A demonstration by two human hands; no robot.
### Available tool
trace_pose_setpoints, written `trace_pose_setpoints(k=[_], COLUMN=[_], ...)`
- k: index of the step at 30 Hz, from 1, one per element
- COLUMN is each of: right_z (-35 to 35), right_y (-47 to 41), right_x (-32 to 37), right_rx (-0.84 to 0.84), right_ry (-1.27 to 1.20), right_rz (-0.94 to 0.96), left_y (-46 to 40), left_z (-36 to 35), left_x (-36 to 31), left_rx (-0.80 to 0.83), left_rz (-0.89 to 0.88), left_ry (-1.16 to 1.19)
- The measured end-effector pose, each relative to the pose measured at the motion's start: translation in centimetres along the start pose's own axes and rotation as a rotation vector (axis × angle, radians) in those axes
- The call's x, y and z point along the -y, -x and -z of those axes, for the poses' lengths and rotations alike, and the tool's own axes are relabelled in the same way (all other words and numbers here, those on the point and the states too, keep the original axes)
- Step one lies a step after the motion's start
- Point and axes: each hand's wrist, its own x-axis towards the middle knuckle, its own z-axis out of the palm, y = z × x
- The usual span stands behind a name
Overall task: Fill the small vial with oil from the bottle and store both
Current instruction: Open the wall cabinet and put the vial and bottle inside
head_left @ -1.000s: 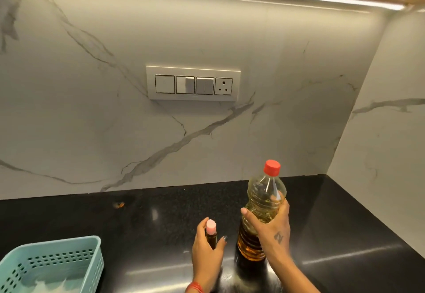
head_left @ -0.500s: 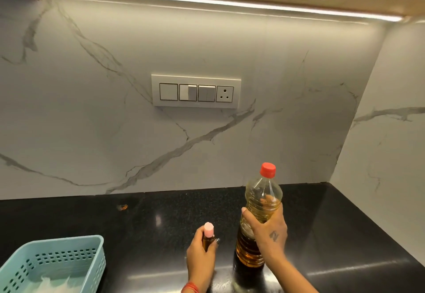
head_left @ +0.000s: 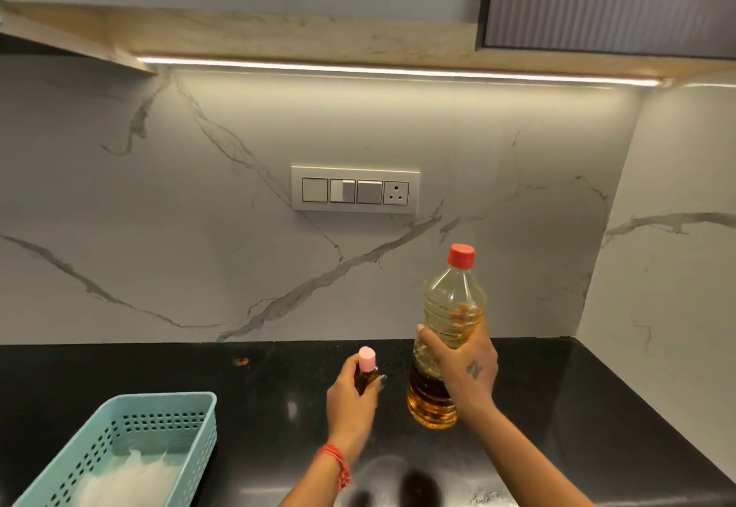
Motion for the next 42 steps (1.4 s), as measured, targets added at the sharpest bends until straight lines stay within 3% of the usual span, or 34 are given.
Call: trace_pose_setpoints(k=[12, 21, 26, 32, 42], right_z=[4.6, 8.2, 9.9, 10.3, 6.2], right_y=[-1.0, -3.8, -5.7, -9.2, -14.3], right_x=[9.8, 21.4, 29.0, 37.1, 47.0], right_rx=[0.056, 0.137, 0.243, 0.431, 0.427], right_ry=[-0.047, -0.174, -0.306, -0.461, -0.592], right_rz=[0.215, 0.322, 0.358, 0.368, 0.414], left_y=[4.0, 5.6, 5.5, 3.4, -7.0], left_z=[5.3, 13.0, 17.5, 22.0, 28.3], left_x=[-9.4, -20.8, -28.3, -36.4, -43.1], left_rx=[-0.053, -0.051, -0.001, 0.015, -0.07], left_rz=[-0.126, -0.237, -0.325, -0.437, -0.449], left_ry=[-0.047, -0.085, 0.032, 0.037, 0.059])
